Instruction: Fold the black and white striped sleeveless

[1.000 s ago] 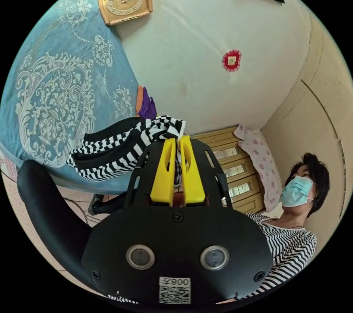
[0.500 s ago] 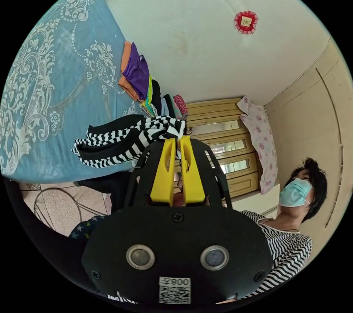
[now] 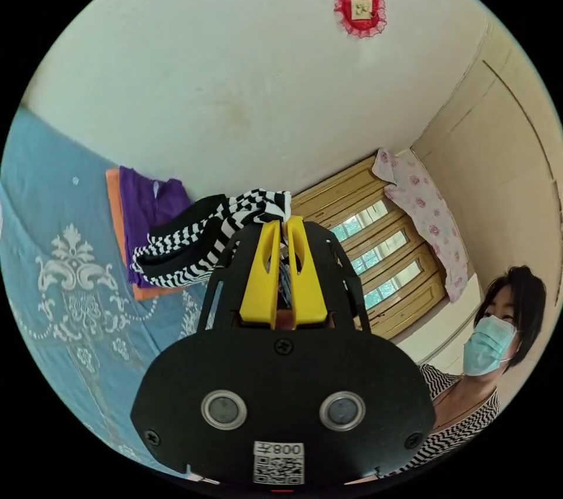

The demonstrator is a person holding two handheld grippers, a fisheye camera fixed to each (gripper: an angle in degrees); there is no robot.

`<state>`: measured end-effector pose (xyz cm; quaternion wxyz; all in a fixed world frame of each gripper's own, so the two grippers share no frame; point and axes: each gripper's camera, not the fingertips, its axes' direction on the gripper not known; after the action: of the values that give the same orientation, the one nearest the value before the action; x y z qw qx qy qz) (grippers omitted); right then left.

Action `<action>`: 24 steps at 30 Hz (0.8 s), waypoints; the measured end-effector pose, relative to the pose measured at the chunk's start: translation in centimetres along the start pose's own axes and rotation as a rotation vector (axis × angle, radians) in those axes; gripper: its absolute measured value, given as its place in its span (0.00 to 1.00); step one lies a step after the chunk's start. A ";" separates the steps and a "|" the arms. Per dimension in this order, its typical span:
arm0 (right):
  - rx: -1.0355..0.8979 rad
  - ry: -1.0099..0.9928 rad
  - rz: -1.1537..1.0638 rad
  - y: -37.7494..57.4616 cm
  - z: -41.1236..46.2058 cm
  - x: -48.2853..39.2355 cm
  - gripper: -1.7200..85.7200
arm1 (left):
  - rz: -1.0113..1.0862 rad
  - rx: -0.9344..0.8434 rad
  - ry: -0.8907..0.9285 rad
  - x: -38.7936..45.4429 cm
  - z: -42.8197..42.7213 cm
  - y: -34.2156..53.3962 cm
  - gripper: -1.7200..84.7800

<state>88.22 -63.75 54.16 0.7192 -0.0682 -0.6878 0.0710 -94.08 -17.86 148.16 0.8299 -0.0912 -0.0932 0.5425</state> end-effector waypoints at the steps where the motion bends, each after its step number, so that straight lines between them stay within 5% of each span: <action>1: -0.002 0.021 -0.033 -2.8 -0.6 0.1 0.04 | 0.031 0.001 -0.017 -1.0 2.1 -1.1 0.05; 6: -0.069 0.152 -0.005 -9.0 -1.3 5.6 0.04 | -0.009 -0.072 -0.099 -9.8 11.0 -1.1 0.05; 11: -0.237 0.353 0.306 -8.5 0.8 19.3 0.04 | -0.257 -0.267 -0.239 -22.5 20.1 3.8 0.05; 14: -0.323 0.445 0.386 -7.4 1.8 23.4 0.04 | -0.344 -0.273 -0.170 -26.9 23.2 6.6 0.05; 24: -0.189 0.527 0.212 -9.0 -0.4 19.7 0.03 | -0.275 -0.245 -0.146 -29.9 26.6 10.3 0.04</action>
<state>89.58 -68.71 75.21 0.8521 -0.2224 -0.4699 0.0612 -121.73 -39.87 169.63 0.8699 -0.1384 -0.2299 0.4138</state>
